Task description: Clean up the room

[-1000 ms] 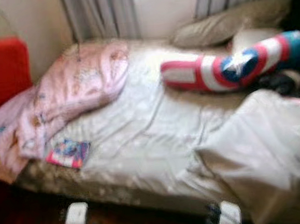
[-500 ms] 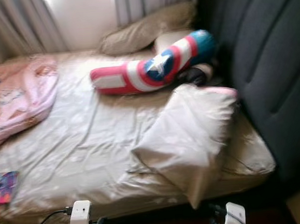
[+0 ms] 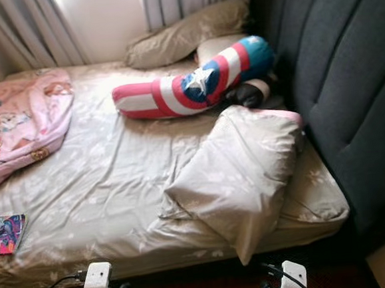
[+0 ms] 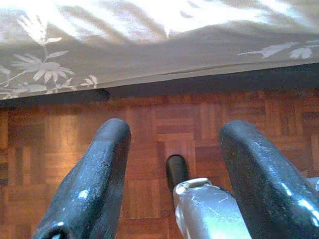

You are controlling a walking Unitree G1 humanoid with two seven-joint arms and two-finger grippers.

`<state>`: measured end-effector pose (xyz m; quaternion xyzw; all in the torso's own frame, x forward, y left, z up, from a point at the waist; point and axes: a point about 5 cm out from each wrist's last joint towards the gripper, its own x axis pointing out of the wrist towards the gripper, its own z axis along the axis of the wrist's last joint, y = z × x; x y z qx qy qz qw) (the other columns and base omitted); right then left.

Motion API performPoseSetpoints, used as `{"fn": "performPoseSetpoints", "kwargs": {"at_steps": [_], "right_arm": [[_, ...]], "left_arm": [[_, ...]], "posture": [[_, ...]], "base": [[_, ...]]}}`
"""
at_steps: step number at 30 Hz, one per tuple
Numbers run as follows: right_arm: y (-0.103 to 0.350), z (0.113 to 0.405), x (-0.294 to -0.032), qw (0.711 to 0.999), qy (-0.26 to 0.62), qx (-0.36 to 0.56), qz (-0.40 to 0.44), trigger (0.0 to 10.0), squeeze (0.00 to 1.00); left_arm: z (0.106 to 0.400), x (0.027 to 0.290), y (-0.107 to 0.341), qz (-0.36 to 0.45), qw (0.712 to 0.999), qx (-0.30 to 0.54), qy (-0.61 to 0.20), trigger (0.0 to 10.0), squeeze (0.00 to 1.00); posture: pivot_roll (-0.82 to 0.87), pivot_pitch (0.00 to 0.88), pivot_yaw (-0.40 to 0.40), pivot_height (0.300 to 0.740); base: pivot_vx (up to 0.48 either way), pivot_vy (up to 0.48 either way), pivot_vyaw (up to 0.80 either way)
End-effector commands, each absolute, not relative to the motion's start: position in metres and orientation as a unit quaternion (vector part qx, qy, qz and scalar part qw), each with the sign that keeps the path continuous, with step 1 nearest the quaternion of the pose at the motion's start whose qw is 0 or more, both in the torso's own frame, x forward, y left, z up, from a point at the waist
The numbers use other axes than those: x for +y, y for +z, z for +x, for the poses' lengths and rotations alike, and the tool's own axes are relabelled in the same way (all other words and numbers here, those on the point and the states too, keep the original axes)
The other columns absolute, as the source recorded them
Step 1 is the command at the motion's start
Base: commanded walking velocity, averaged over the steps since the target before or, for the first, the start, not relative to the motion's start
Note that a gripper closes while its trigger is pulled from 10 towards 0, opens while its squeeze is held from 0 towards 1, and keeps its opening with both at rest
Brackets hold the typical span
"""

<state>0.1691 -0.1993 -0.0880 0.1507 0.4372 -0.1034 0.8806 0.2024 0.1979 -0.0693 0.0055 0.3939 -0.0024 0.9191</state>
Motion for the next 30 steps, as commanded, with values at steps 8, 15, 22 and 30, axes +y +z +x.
{"fn": "performPoseSetpoints", "kwargs": {"at_steps": [8,15,22,30], "right_arm": [[-0.0893,0.1661,-0.1994,0.879,-0.106,0.440,0.149,10.0,0.00],[-0.0895,0.1656,-0.1993,0.879,-0.103,0.442,0.147,10.0,0.00],[-0.0897,0.1653,-0.1987,0.879,-0.103,0.443,0.147,10.0,0.00],[-0.0894,0.1663,-0.1977,0.880,-0.095,0.443,0.142,10.0,0.00]], "left_arm": [[0.1975,0.1987,-0.0724,0.005,0.913,0.407,0.001,10.0,0.00],[0.1969,0.1980,-0.0728,0.004,0.913,0.407,0.000,10.0,0.00],[0.1967,0.1981,-0.0728,0.004,0.914,0.407,-0.001,10.0,0.00],[0.1983,0.1986,-0.0718,0.002,0.915,0.403,-0.001,10.0,0.00]], "posture": [[0.05,0.000,-0.002,0.740],[0.05,0.000,-0.002,0.740],[0.05,0.000,0.002,0.740],[0.06,0.000,0.003,0.740]], "base": [[0.224,0.000,0.00],[0.312,0.000,0.00],[0.327,0.000,0.00],[0.343,0.000,0.00]]}}
